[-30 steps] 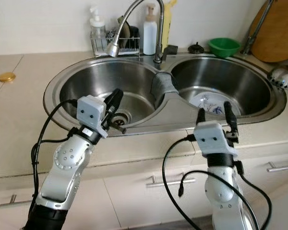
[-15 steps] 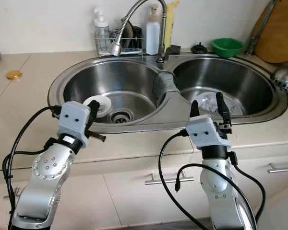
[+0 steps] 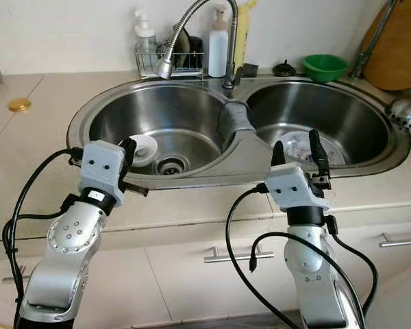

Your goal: Kitchen organization

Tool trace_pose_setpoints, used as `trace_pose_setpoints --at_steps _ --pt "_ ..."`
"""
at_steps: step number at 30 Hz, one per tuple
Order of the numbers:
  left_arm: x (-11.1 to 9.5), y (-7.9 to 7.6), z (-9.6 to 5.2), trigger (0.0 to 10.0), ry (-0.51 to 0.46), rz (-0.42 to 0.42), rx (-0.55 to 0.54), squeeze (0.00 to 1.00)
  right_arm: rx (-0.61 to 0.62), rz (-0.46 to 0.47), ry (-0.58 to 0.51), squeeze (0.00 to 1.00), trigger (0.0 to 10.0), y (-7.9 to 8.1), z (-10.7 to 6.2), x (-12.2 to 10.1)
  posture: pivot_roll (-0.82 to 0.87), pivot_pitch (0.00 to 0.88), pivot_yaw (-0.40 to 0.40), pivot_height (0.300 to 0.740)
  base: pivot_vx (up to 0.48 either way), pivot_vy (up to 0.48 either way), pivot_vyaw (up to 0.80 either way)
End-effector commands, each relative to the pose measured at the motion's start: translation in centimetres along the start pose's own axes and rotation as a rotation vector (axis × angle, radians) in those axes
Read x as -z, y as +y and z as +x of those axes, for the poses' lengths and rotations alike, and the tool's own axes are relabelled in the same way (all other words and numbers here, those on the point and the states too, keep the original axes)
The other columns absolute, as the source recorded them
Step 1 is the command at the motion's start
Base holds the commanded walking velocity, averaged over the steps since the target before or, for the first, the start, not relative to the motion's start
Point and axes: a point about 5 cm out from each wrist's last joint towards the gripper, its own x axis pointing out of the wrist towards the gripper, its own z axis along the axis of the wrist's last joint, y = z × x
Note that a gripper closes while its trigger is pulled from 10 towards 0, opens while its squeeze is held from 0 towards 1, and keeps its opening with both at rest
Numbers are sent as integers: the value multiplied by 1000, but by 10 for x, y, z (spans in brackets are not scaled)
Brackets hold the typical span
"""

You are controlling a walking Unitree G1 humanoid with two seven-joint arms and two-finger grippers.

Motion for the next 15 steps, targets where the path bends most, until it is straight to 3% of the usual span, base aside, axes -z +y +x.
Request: trace_pose_setpoints --at_steps 1,15 --pt "1 -3 -1 10000 2 10 15 0 9 -7 -11 0 10000 0 2 -1 141 0 -40 740 0 0 0" --pt "5 -8 -3 10000 14 6 37 0 -5 13 -19 0 10000 7 6 -1 163 0 -70 740 0 0 0"
